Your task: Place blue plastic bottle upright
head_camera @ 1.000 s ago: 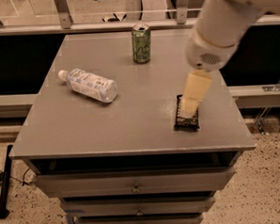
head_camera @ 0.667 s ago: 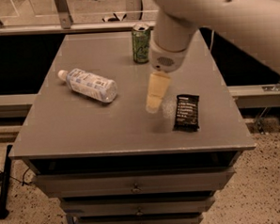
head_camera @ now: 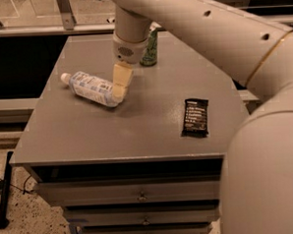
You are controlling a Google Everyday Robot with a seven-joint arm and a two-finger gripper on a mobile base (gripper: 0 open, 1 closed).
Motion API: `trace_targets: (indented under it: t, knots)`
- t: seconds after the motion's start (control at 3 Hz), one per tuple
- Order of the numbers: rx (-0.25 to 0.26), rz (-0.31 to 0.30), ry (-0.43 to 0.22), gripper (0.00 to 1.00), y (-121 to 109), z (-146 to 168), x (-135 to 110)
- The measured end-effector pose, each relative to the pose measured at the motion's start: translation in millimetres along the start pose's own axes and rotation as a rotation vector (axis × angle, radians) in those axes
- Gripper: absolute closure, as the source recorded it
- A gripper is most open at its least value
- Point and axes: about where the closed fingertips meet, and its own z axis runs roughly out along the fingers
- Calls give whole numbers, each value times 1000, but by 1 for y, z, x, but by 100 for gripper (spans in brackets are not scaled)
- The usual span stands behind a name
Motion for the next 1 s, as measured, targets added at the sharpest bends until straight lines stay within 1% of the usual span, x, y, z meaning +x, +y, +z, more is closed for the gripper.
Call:
trace_targets:
  t: [0.33,0.67,1.0]
  knots:
    - [-55,29,-19,0,0,7,-40]
    - [-117,56,-35,0,11,11,-67]
    - [-140,84,-59,0,28,9,-78]
